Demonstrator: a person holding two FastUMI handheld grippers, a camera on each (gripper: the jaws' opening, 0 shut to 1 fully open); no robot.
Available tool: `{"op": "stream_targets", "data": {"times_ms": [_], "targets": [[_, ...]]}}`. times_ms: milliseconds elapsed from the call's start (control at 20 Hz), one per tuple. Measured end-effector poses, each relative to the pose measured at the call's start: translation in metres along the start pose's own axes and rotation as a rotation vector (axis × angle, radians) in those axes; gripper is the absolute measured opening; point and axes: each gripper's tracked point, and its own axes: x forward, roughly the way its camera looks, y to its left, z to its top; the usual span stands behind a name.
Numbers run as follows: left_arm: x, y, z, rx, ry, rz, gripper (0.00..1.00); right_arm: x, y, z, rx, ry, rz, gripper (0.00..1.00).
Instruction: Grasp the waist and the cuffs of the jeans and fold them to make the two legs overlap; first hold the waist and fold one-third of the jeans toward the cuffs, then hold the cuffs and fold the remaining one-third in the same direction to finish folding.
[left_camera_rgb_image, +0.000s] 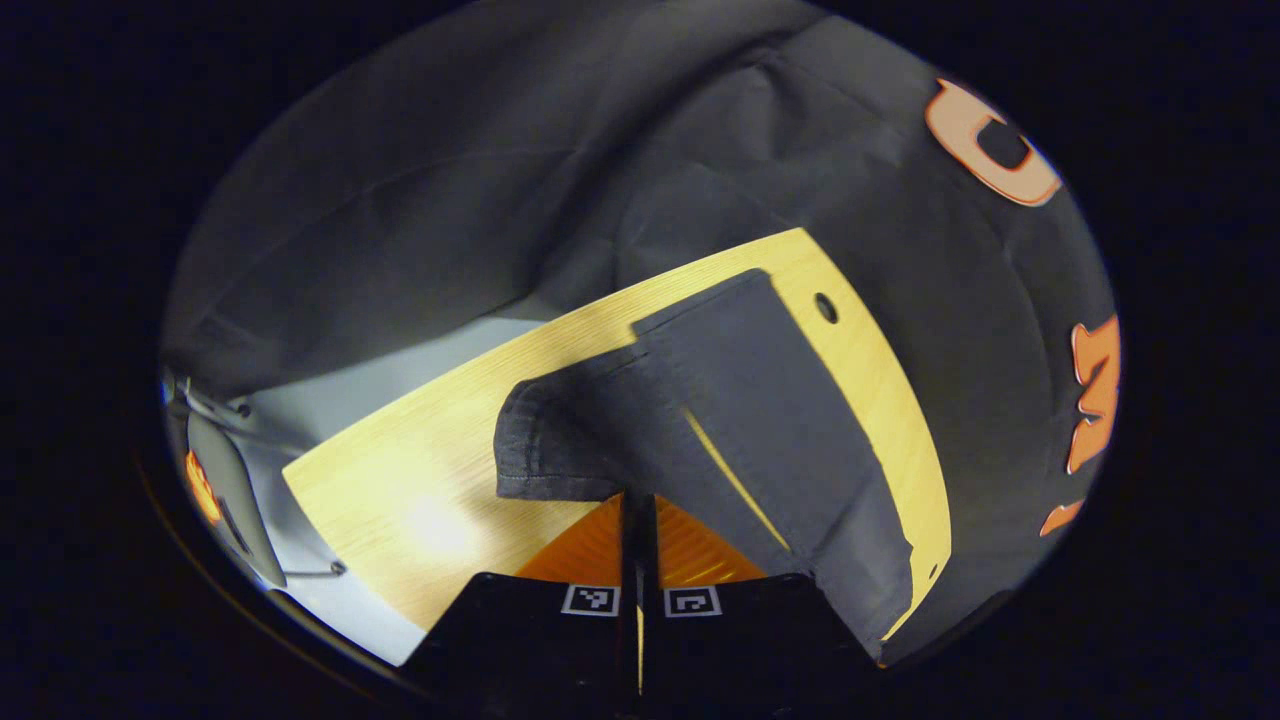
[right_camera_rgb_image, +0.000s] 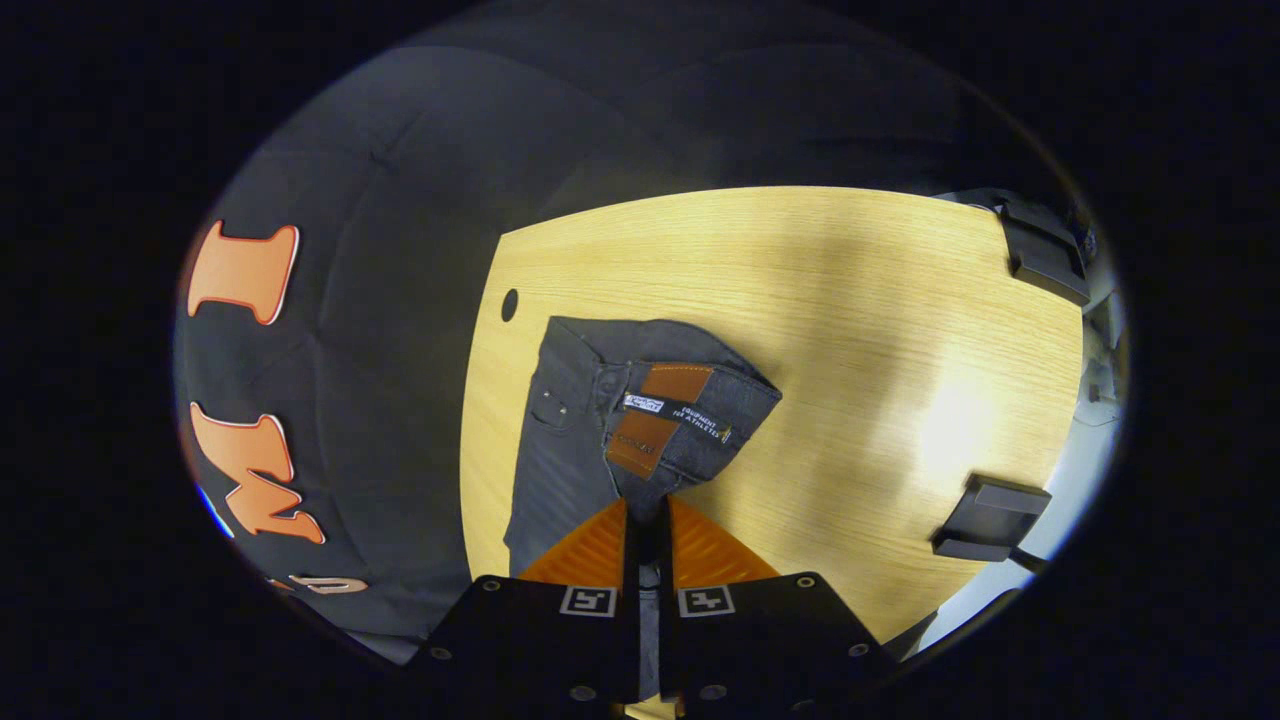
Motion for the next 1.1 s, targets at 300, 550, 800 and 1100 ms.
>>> {"op": "stream_targets", "data": {"times_ms": [300, 550, 800, 1100], "targets": [[0.01, -0.042, 0.046, 0.043, -0.039, -0.054, 0.02, -0.005, 0.05, 0.0, 0.05, -0.006, 0.037, 0.08], [0.038, -0.074, 0.074, 0.112, -0.011, -0.091, 0.01, 0.0, 0.083, -0.002, 0.035, -0.064, 0.019, 0.08], [0.047, -0.107, 0.102, 0.179, -0.015, -0.117, 0.01, 0.004, 0.107, 0.003, 0.013, -0.068, 0.001, 0.08], [0.071, -0.14, 0.126, 0.268, -0.077, -0.052, 0.01, 0.051, 0.124, 0.024, 0.009, -0.025, 0.004, 0.08]]}}
